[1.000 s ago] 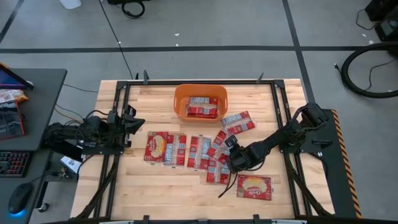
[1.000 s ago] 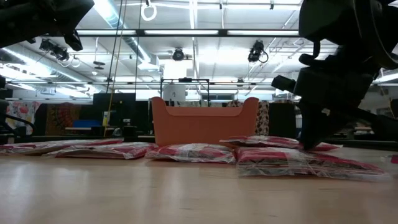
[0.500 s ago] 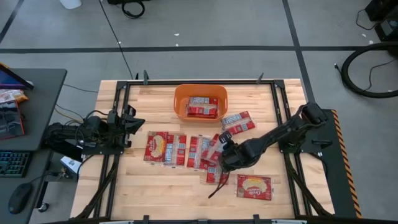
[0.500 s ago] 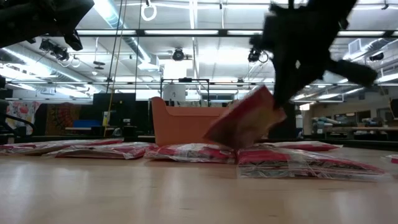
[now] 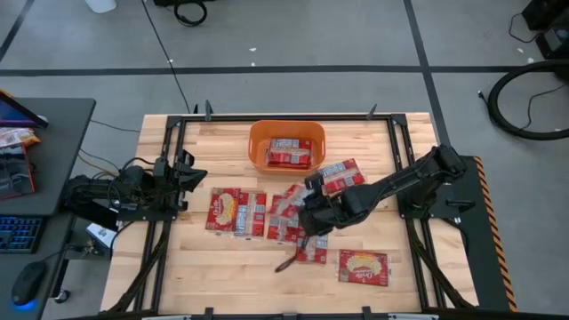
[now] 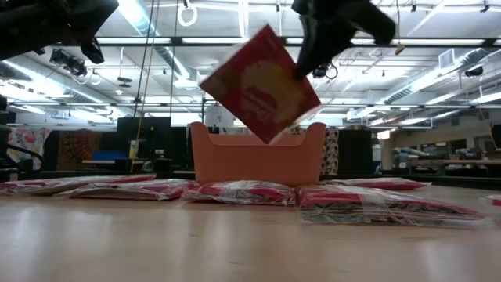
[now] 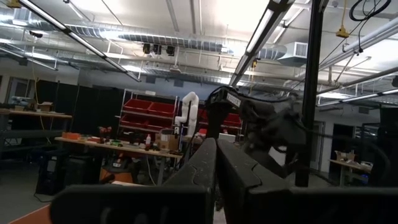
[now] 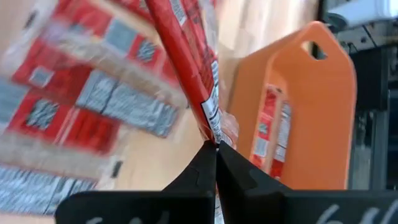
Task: Sort popcorn bags into baskets
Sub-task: Put the red popcorn bag into the orange bin
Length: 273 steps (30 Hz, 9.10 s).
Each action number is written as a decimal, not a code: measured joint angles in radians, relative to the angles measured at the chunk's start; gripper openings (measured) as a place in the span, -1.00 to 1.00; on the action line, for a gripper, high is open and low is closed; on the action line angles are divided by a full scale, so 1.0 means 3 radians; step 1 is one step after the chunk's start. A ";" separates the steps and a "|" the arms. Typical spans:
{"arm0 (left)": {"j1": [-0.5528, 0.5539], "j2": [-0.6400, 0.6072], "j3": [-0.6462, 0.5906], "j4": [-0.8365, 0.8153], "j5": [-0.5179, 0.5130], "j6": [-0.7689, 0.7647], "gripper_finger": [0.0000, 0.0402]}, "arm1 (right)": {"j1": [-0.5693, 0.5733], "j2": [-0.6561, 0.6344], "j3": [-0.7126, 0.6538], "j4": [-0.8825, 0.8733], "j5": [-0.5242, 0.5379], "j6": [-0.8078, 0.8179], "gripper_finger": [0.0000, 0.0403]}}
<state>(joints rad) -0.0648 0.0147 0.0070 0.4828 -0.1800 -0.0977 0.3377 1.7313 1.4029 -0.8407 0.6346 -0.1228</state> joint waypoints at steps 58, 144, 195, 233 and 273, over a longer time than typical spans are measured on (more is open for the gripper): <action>-0.0001 0.0038 0.0000 0.0050 -0.0187 0.0188 -0.91 | -0.2071 0.1776 0.2687 -0.1712 -0.0791 0.0405 -0.37; 0.0000 0.0037 0.0000 -0.0030 -0.0175 -0.0149 -0.91 | -0.0825 -0.0237 -0.2080 0.0556 -0.0189 0.0247 -0.08; 0.0000 0.0037 0.0000 -0.0026 -0.0175 -0.0124 -0.91 | -0.0825 -0.0337 -0.1589 -0.0473 -0.0594 0.0488 -0.96; 0.0000 0.0037 0.0000 0.0000 -0.0210 -0.0074 -0.91 | -0.1764 0.0187 0.0374 0.0484 -0.1154 0.0010 -0.60; 0.0000 0.0037 0.0000 -0.0020 -0.0211 -0.0015 -0.91 | 0.0704 0.0112 -0.0382 -0.0165 -0.2000 0.1376 -0.12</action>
<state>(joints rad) -0.0647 0.0257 0.0071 0.4766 -0.2432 -0.1023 0.5488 1.7649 1.2884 -0.8903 0.0347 0.2901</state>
